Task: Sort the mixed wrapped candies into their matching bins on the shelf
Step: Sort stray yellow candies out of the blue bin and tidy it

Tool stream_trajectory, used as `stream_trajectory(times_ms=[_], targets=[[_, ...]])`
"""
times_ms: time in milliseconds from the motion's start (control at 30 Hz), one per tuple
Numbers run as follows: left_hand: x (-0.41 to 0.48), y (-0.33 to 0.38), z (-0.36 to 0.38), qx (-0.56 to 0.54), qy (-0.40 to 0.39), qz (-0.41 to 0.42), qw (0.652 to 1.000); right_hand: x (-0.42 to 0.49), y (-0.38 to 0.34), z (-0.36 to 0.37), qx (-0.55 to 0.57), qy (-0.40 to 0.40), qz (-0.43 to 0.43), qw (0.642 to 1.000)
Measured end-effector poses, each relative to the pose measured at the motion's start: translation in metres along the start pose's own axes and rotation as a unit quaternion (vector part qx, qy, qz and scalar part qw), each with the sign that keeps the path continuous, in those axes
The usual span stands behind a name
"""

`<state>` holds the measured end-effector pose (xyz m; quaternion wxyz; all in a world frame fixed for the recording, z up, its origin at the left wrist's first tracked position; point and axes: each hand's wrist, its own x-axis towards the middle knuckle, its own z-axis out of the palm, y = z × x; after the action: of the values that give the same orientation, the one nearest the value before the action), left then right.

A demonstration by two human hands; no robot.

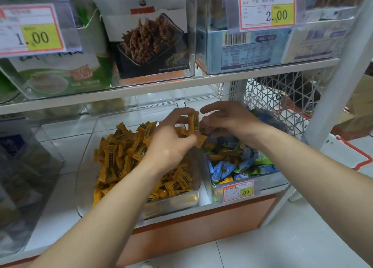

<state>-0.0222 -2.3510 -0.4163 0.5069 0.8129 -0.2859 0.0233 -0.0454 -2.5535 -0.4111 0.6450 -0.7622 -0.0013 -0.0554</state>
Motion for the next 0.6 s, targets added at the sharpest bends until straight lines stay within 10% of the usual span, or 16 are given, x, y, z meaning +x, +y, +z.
stream_trajectory(times_ms=[133,367,600], targets=[[0.001,-0.011,-0.017,0.027,0.023,-0.013,0.999,0.003,0.016,-0.019,-0.155,0.004,0.020,0.988],[0.006,-0.026,-0.033,0.007,0.087,-0.065,0.994,-0.002,0.039,-0.029,-0.472,-0.182,0.082,0.859],[0.009,-0.033,-0.042,0.284,-0.019,-0.054,0.957,0.003,0.050,-0.025,-0.516,-0.215,0.097,0.824]])
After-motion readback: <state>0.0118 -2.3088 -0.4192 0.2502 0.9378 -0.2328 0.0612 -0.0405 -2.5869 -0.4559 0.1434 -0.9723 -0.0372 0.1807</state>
